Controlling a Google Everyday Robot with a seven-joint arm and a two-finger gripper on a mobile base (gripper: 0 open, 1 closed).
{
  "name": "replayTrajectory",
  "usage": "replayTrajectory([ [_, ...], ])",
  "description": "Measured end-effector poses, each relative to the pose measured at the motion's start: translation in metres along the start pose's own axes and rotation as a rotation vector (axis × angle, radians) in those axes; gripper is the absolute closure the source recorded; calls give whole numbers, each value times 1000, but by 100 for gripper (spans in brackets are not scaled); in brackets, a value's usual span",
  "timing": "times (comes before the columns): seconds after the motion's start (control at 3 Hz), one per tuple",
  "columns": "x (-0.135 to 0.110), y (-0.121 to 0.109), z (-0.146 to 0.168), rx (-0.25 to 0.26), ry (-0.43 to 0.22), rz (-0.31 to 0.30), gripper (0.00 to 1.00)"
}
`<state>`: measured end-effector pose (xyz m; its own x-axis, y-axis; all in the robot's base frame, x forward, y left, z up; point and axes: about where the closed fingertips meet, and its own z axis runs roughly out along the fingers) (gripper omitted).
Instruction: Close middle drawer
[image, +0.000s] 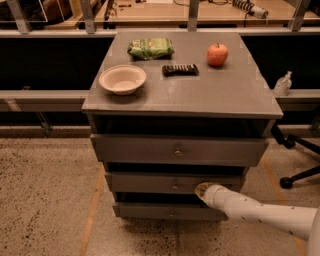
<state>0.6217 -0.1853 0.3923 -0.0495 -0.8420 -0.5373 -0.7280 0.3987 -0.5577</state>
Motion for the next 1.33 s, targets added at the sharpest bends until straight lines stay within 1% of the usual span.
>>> replayTrajectory([
  [0.33, -6, 3, -13, -43, -10, 17, 100],
  [0.67, -39, -31, -78, -58, -54, 111, 100],
  [1.0, -59, -80, -142, -67, -52, 191, 100],
  [1.33, -66, -61, -148, -157, -49, 189, 84],
])
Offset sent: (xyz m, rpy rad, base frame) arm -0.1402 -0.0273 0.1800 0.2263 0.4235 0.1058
